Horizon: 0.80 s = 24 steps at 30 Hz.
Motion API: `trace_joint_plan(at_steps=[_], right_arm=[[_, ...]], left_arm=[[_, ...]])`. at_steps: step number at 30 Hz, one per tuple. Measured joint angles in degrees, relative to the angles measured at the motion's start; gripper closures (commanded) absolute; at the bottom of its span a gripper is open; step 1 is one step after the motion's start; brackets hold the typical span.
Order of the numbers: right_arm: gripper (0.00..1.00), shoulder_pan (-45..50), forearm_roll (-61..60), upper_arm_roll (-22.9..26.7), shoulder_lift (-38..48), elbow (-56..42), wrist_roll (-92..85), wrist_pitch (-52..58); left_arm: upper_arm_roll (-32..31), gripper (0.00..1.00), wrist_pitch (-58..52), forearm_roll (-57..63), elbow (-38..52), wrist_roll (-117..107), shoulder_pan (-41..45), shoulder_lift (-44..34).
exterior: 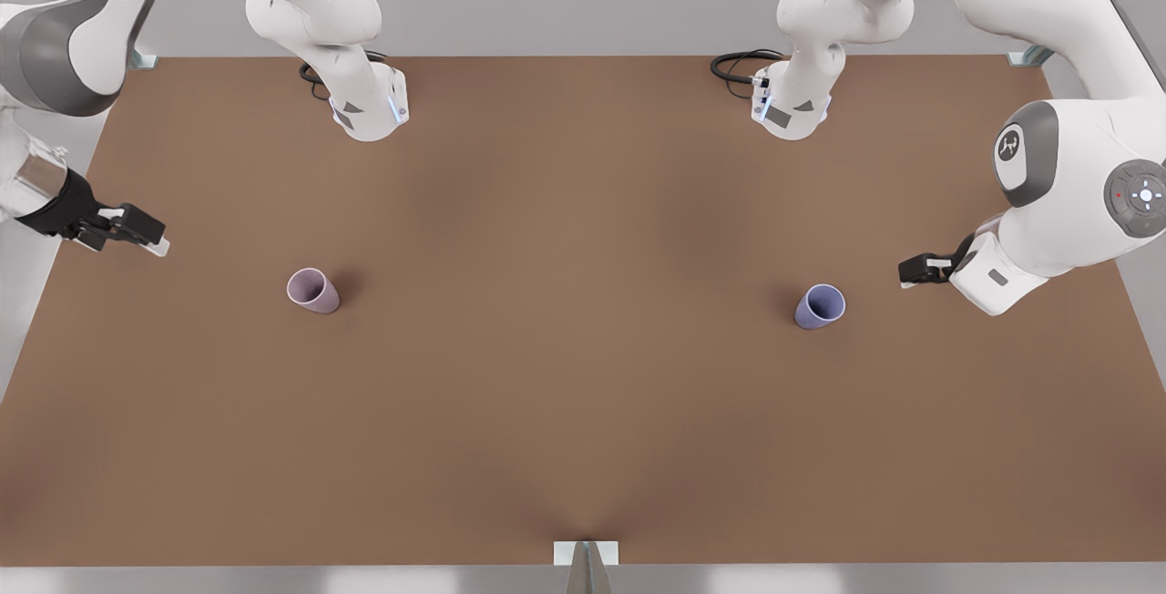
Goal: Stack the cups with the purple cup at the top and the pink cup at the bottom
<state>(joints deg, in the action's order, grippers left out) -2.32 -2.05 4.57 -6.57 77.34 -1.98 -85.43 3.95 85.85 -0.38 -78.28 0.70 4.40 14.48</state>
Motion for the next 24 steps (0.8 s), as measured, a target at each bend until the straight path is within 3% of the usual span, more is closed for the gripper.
trace_joint_plan(at_steps=[7,12,17,24], right_arm=[[0.00,1.58,-0.28,-0.19,-4.13,3.79,-1.28,-0.15],[0.00,-0.71,-0.27,-0.15,-0.21,20.97,-3.00,-9.05],[0.00,0.00,0.69,-0.17,-0.49,31.86,-5.72,-19.38],[0.00,2.52,1.15,0.63,-4.57,39.01,-9.71,-29.79]], left_arm=[[0.00,0.00,0.36,-0.19,-0.48,0.09,-0.09,1.80],[0.00,0.00,0.73,-0.40,-0.58,0.14,-0.43,2.81],[0.00,0.00,1.09,-0.56,-0.58,0.17,-0.53,3.79],[0.00,0.00,1.56,-0.61,-0.58,0.20,-0.54,4.86]])
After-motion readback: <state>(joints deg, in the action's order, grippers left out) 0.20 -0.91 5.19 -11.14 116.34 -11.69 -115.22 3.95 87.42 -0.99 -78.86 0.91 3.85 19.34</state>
